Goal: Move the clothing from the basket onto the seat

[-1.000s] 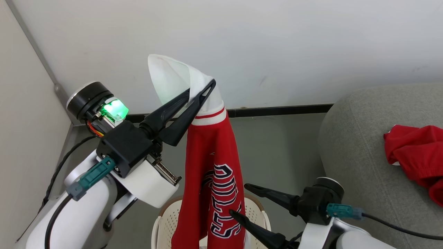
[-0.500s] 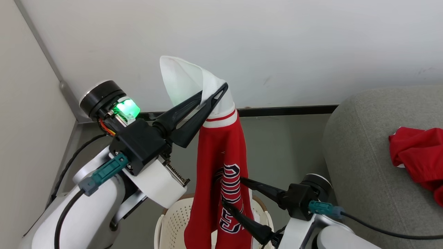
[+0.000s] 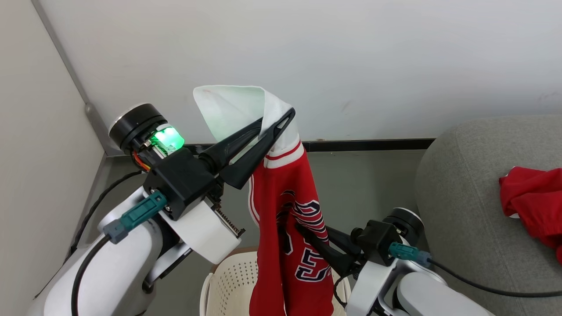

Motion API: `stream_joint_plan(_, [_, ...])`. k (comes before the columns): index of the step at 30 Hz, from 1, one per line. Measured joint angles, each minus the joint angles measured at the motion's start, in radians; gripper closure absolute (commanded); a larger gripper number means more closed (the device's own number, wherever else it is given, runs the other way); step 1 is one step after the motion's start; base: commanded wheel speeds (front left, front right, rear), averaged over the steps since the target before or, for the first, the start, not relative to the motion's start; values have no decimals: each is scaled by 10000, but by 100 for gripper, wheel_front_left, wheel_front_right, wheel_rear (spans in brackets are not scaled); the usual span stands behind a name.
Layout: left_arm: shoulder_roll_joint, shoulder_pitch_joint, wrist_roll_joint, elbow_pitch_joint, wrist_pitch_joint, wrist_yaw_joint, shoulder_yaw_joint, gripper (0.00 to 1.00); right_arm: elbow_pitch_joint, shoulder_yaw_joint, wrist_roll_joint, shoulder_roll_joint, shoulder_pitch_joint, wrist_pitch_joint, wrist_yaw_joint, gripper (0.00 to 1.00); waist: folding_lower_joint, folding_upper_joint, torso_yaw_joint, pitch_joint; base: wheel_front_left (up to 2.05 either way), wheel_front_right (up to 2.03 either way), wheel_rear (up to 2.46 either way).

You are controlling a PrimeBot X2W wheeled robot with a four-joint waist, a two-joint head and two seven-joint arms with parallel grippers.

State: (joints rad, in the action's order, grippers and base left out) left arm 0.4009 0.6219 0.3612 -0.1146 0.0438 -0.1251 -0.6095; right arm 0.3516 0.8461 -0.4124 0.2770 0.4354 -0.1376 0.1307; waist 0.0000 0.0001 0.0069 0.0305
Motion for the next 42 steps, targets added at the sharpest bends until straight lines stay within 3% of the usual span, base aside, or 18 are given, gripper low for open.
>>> stream_joint_plan(1, [0, 0, 73, 40, 0, 0, 6, 100, 151, -2, 17, -38, 12, -75, 0, 100, 0, 0, 9, 16, 0, 0, 0])
stream_joint_plan(12, [92, -329, 573, 709, -8, 21, 464, 100, 470, -96, -119, -8, -13, -309, 0, 100, 0, 0, -97, 3, 0, 0, 0])
stream_joint_plan(38, [-27, -2260, 1632, 1764, 449, 104, 100, 100, -416, -2291, -1580, 961, -297, -416, 0, 100, -1, 0, -925, -170, 0, 0, 0])
stream_joint_plan(39, [-42, -2317, 1685, 1760, 451, 88, 33, 92, -431, -2332, -1630, 959, -291, -416, 0, 100, 0, 0, -948, -184, 0, 0, 0])
stream_joint_plan(40, [-58, -2349, 1751, 1753, 454, 77, -54, 65, -443, -2357, -1695, 961, -283, -414, 0, 100, 0, 0, -970, -200, 0, 0, 0])
stream_joint_plan(41, [-81, -2376, 1810, 1728, 499, 58, -121, 29, -447, -2383, -1726, 961, -272, -414, 0, 100, 0, 0, -989, -215, 0, 0, 0])
stream_joint_plan(42, [-105, -2403, 1875, 1703, 541, 50, -182, 8, -447, -2422, -1764, 966, -250, -414, 0, 100, 0, 0, -1006, -232, 0, 0, 0])
